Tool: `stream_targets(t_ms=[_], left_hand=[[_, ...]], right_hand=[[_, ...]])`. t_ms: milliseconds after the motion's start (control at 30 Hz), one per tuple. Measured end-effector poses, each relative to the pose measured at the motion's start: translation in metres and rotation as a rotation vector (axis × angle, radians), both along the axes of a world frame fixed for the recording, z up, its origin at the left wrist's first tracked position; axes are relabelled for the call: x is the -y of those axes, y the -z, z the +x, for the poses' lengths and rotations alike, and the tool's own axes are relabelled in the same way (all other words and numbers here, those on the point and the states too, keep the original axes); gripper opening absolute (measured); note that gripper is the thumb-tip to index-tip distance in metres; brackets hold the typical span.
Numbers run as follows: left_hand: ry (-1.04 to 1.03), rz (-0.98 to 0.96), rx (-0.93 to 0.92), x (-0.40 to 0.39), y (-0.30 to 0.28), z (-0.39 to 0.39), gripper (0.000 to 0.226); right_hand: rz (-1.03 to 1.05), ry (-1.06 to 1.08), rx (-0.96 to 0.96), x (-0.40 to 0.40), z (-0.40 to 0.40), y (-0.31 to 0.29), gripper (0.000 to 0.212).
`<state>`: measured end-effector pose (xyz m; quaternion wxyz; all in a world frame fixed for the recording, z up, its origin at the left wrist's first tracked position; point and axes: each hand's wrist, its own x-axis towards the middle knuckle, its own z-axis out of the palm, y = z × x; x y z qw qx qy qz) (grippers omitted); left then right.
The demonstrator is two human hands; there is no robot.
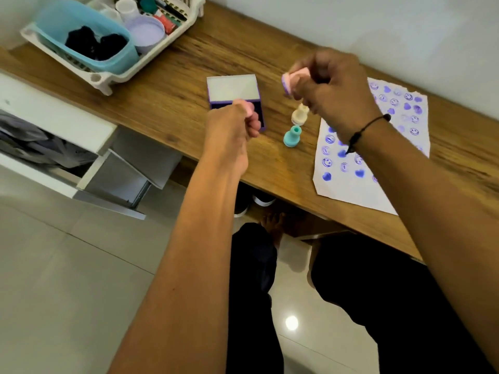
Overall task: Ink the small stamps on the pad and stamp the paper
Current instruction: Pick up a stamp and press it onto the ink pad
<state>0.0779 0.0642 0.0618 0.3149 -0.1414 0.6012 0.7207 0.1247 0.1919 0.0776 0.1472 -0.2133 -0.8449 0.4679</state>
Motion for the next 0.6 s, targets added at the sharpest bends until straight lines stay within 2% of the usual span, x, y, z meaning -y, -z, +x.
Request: stream_targets(t_ms=[67, 167, 233, 400, 500, 600], left_hand=[[-0.125, 0.009, 0.048, 0.013, 0.006, -0.012, 0.018], [-0.341, -0.016, 0.111, 0.029, 0.016, -0.025, 0.015], [-0.408, -0.058, 0.131, 0.033, 0.022, -0.029, 0.009], [-0.298, -0.144, 0.087, 0.028, 0.03, -0.037, 0.03], [-0.238, -0.229, 0.026, 0.025, 0.036, -0.039, 0.027], [-0.199, -0.27, 0.002, 0.024, 0.038, -0.039, 0.012]], right_hand=[[0.134, -0.091, 0.124, 0.002, -0.017, 0.005, 0.011], [0.382, -0.2, 0.211, 0.016, -0.049, 0.019, 0.018], [0.532, -0.255, 0.278, 0.026, -0.069, 0.031, 0.022], [0.796, -0.359, 0.395, 0.04, -0.091, 0.052, 0.018], [0.845, -0.366, 0.37, 0.042, -0.085, 0.061, 0.018], [0.854, -0.383, 0.363, 0.044, -0.083, 0.062, 0.018]])
